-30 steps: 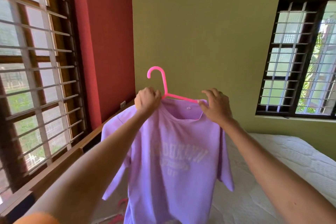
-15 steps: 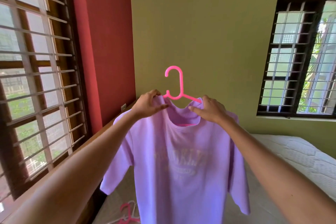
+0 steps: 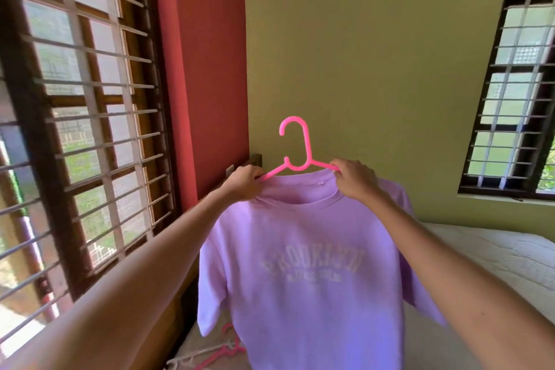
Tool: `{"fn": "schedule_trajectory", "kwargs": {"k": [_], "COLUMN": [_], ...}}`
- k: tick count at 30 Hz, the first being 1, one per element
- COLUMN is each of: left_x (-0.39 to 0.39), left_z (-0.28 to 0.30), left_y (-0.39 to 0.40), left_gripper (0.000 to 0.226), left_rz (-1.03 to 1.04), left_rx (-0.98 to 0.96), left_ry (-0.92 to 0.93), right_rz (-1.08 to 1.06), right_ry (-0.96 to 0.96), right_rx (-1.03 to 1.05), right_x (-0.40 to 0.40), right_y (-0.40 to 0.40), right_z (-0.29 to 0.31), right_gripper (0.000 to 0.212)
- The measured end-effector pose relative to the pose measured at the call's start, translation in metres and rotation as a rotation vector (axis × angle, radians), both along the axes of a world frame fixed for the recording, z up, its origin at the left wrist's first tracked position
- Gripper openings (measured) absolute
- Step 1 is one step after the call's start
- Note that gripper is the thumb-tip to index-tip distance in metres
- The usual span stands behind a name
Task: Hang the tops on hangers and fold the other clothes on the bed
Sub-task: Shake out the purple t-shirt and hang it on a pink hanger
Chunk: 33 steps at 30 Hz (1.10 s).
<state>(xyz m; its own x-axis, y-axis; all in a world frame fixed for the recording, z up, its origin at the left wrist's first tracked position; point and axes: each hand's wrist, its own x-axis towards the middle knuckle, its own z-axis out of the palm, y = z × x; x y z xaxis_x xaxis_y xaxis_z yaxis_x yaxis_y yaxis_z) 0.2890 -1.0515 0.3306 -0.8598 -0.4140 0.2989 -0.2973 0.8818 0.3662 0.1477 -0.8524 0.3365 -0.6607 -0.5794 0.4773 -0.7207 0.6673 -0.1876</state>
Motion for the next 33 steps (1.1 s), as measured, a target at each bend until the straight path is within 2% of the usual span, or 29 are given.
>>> {"fn": "schedule_trajectory", "kwargs": {"k": [2, 4, 6, 9, 17, 21, 27, 33], "left_x": [0.008, 0.018, 0.031, 0.057, 0.153, 0.216, 0.337, 0.442], "left_z": [-0.004, -0.01, -0.013, -0.012, -0.028, -0.026, -0.006, 0.008], "left_y": [0.002, 0.007, 0.017, 0.036, 0.114, 0.153, 0.199, 0.234], "left_gripper": [0.012, 0.029, 0.035, 0.03, 0.029, 0.027, 0.031, 0.037], "left_rz": [0.095, 0.221, 0.325, 0.441, 0.801, 0.928, 1.2, 1.339], "left_rx": [-0.018, -0.037, -0.065, -0.091, -0.368, -0.457, -0.561, -0.648], "left_ry": [0.018, 0.042, 0.059, 0.079, 0.199, 0.198, 0.024, -0.002], "right_rz": [0.01, 0.021, 0.046, 0.161, 0.49, 0.658, 0.896, 1.033], "right_ry": [0.011, 0.073, 0.187, 0.239, 0.158, 0.131, 0.104, 0.088], "right_rx": [-0.032, -0.09, -0.156, -0.225, -0.335, -0.331, -0.358, -0.369], "right_x": [0.007, 0.015, 0.023, 0.034, 0.094, 0.146, 0.261, 0.371], "right_y": [-0.008, -0.014, -0.016, -0.018, -0.015, -0.01, -0.02, -0.026], "right_z": [-0.002, -0.006, -0.012, -0.018, -0.025, -0.022, -0.012, -0.007], "right_gripper": [0.023, 0.021, 0.028, 0.039, 0.037, 0.036, 0.043, 0.049]}}
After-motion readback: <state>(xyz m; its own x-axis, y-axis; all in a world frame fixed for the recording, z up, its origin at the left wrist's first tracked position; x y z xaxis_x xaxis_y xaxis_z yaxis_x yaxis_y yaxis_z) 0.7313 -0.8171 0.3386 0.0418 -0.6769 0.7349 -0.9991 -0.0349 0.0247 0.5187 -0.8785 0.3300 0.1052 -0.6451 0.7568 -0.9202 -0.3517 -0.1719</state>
